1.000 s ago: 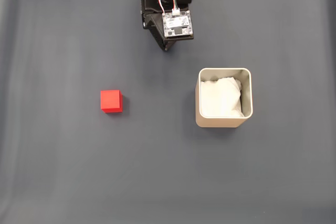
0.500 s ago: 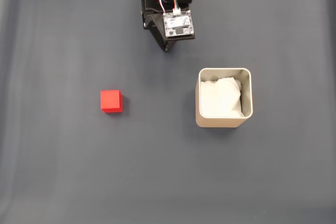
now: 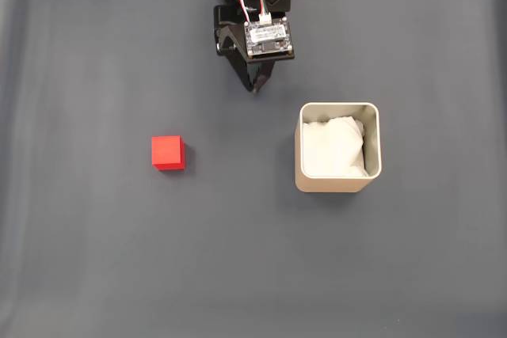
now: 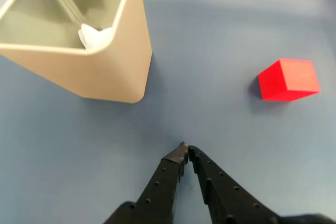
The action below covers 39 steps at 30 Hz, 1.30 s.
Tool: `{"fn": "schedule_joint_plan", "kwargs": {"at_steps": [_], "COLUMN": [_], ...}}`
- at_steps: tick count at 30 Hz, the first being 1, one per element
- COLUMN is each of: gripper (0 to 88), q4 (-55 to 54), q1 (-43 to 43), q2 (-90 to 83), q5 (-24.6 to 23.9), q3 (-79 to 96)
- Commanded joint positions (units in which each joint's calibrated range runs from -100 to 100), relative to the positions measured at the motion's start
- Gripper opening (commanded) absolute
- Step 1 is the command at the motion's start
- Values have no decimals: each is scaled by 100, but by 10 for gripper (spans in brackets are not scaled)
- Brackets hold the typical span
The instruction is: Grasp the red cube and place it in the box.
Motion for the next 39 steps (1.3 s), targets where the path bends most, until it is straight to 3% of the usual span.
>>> {"fn": "schedule_joint_plan", "kwargs": {"at_steps": [1,8,24,39], "gripper": [3,3,8,37], "q4": [-501,-1017,-992,-67], "q1": [52,59,643,1597], "q2": [140,836,2437,3986], "q5": [-49,-103,-137,537], "q3": [-201,-941,-3077,-4437]}}
